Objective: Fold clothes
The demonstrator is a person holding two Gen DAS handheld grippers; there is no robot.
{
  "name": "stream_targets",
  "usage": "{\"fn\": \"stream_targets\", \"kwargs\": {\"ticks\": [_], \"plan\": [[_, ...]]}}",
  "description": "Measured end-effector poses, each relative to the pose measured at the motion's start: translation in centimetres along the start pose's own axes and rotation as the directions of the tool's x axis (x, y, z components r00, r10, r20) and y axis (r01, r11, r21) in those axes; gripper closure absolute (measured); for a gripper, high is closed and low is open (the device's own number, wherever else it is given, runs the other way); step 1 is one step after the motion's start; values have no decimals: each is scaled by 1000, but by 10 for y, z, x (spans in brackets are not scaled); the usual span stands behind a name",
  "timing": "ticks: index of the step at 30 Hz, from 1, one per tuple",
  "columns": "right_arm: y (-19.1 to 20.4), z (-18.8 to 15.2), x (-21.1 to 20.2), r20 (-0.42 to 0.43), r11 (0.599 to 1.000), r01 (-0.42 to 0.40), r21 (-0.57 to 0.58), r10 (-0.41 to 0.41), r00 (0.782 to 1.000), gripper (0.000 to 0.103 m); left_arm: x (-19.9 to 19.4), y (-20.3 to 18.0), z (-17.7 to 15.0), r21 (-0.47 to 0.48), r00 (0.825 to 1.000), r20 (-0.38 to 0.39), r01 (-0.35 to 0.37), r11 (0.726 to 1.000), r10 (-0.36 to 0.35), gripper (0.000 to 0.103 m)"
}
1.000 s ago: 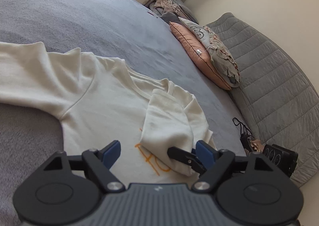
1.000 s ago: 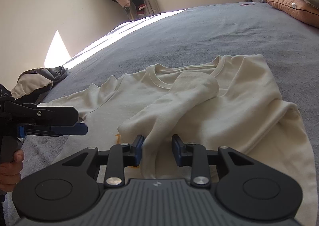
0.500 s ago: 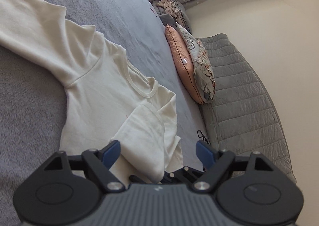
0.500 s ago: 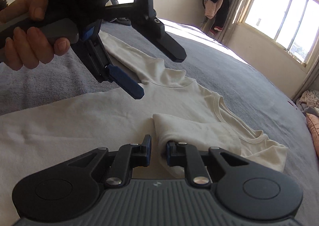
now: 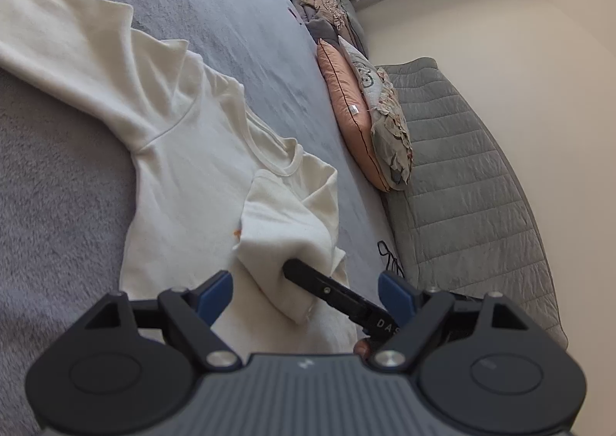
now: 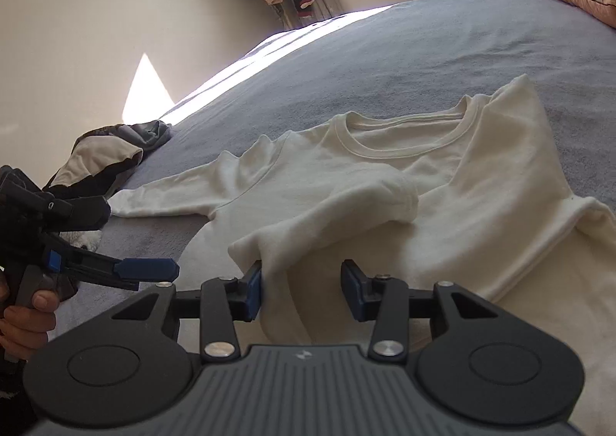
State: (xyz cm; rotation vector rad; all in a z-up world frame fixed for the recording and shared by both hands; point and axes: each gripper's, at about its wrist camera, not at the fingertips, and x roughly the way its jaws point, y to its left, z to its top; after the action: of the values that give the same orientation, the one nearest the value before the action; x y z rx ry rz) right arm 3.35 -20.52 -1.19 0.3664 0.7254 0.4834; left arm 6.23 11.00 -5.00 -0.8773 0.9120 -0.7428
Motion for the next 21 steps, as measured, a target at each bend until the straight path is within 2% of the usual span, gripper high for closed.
{"fn": "stream_targets", "kwargs": {"ticks": [3,7,10,12,13,16,17,19,21], "plan": [[-6,-1,7,7,991,-54,120,53,999,58,-3,1,-1,-7,1000,3,3,1000,-3,20],[-4,2,6,17,973,-127,195,126,992,58,-9,3,-4,-20,1000,7,8,1000,-8,20],[1,5,1,53,972,-120,204,112,992,57,-12,4,-7,-23,1000,3,4,1000,-4,20],[11,5,-1,67,982,-124,140,116,991,61,-15,4,-10,-25,1000,0,1,1000,-1,20],[19,6,-2,62,987,-138,80,133,989,68,-16,5,-11,-30,1000,-1,4,1000,-4,20],[49,3,-6,19,978,-159,-135,163,986,69,-23,9,-13,-51,1000,4,19,999,-19,20],[59,0,-6,5,967,-156,-201,160,987,69,-26,11,-14,-61,1000,9,26,998,-25,19],[80,-9,-7,-43,917,-150,-369,144,989,69,-32,15,-17,-82,999,22,41,996,-39,19],[91,-19,-6,-100,872,-158,-463,126,987,70,-37,20,-19,-103,998,33,56,993,-53,19]]}}
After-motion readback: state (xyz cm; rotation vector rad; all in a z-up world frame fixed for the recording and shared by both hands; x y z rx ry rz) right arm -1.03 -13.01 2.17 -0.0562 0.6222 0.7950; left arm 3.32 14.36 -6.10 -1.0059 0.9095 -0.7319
